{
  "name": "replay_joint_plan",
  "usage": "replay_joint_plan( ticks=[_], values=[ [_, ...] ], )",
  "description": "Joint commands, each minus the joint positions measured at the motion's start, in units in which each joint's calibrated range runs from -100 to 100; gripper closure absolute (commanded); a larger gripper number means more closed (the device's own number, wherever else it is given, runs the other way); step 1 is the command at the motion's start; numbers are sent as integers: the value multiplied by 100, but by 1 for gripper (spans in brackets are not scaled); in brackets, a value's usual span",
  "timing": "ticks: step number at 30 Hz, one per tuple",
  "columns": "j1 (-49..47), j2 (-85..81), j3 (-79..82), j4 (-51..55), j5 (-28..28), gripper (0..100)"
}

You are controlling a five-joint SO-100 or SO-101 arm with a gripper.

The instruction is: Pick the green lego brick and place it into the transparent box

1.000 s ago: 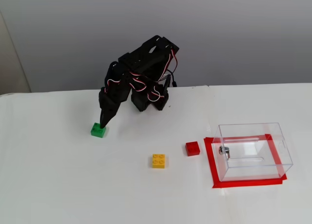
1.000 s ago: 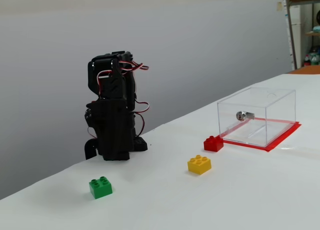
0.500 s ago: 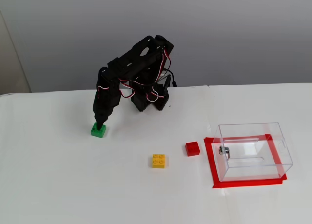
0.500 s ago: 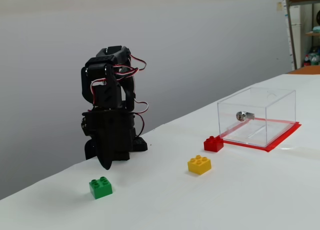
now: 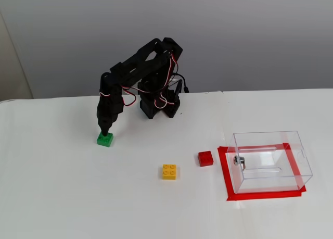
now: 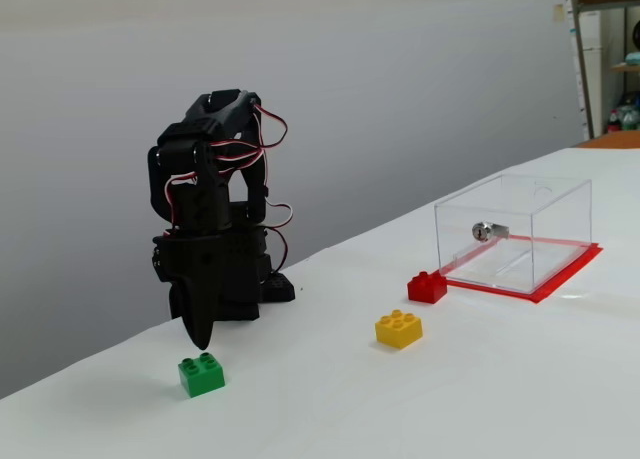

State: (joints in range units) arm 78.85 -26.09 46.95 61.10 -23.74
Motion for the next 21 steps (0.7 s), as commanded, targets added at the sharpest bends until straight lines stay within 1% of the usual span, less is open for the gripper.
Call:
replay_joint_plan(
  ticks=[1, 3, 5, 12, 21],
  values=[
    [53, -9, -120, -52, 26, 85],
    [8, -9, -120, -26, 15, 79],
    [1, 8, -120, -52, -27, 74],
    [-140, 17, -148, -783, -37, 73],
    [-332, 212, -102, -792, -42, 73]
  ],
)
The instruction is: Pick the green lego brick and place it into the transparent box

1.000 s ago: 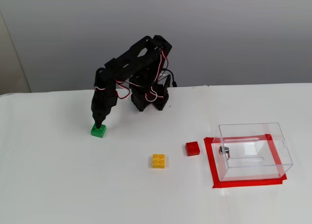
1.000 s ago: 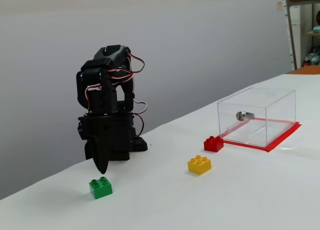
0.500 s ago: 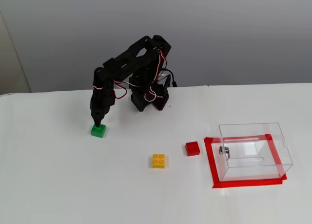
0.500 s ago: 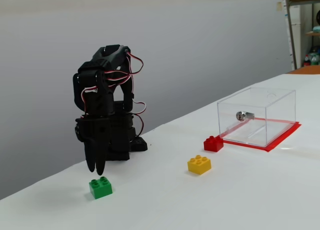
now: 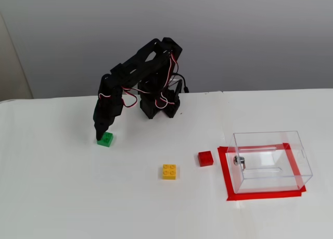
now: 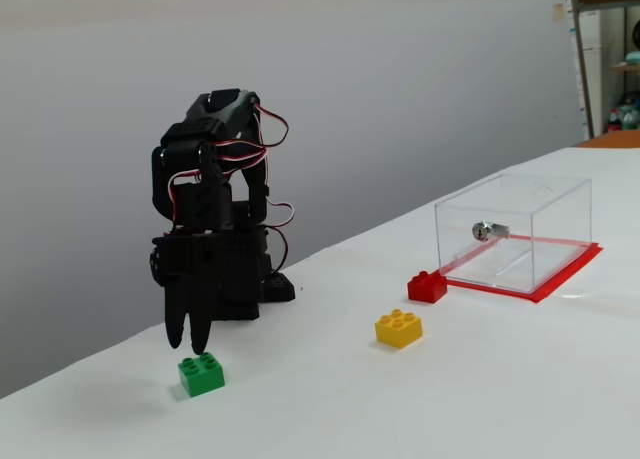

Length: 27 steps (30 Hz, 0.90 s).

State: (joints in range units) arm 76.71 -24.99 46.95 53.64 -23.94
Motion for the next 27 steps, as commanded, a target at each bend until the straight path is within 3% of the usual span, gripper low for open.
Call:
replay_joint_plan(
  ticks=[1, 23, 27],
  values=[
    [-111, 204, -148, -47, -23, 73],
    [-103, 1112, -111, -438, -28, 74],
    [-126, 1112, -111, -429, -23, 88]
  ],
)
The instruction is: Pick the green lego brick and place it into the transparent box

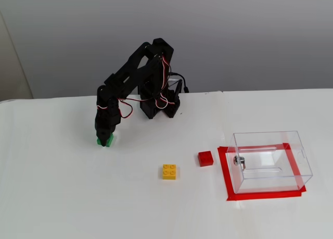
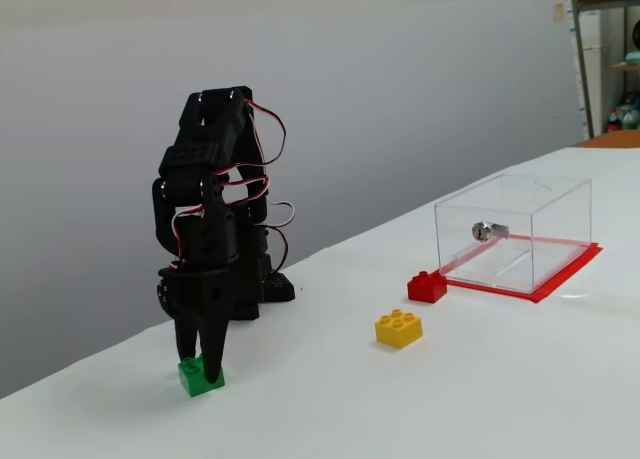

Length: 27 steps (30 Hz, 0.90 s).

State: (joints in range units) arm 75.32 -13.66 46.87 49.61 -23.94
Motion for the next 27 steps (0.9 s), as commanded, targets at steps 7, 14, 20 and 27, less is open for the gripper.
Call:
replay_joint_plan(
  ticks=[7, 14, 20, 27],
  values=[
    [43, -106, -112, -35, 19, 95],
    [50, -361, -247, -9, 35, 95],
    [-120, -1430, -21, 52, 40, 95],
    [-667, -2745, -39, 478, 45, 96]
  ],
)
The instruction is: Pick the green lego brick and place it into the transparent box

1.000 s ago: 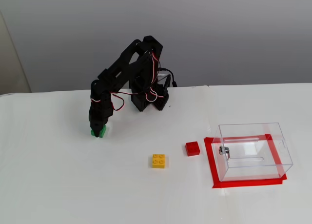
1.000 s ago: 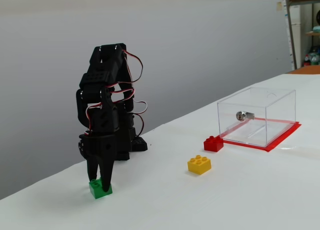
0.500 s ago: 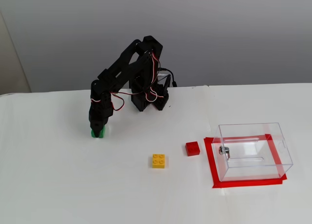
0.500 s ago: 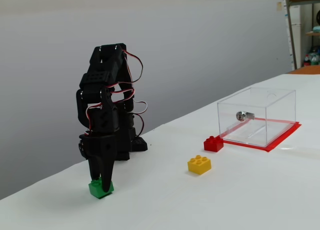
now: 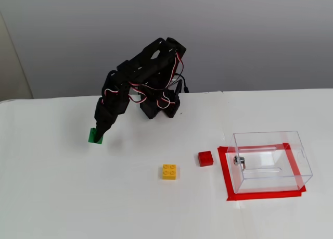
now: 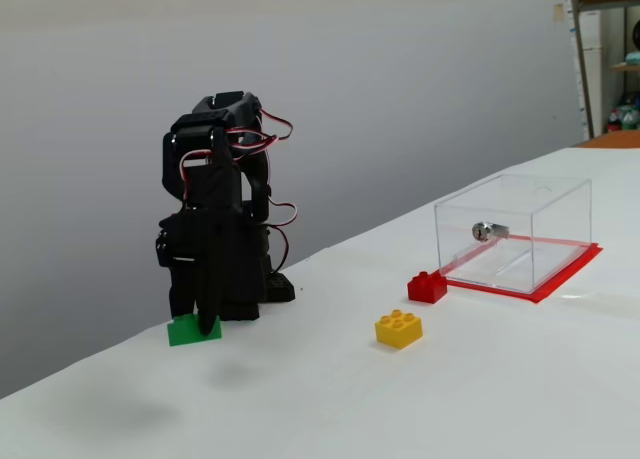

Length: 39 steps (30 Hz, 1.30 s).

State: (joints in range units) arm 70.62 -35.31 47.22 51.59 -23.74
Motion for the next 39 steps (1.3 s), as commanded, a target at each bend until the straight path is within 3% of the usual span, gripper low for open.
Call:
replay_joint_plan(
  ticks=[1, 4, 13, 26, 39],
  values=[
    [-315, -776, -102, 499, 26, 96],
    [-648, -1327, -138, 969, 67, 95],
    [-1927, -2388, -129, 1064, 975, 95],
    [-5202, -3016, -825, 977, 1998, 95],
    [-8330, -2965, -1657, 977, 2077, 96]
  ],
)
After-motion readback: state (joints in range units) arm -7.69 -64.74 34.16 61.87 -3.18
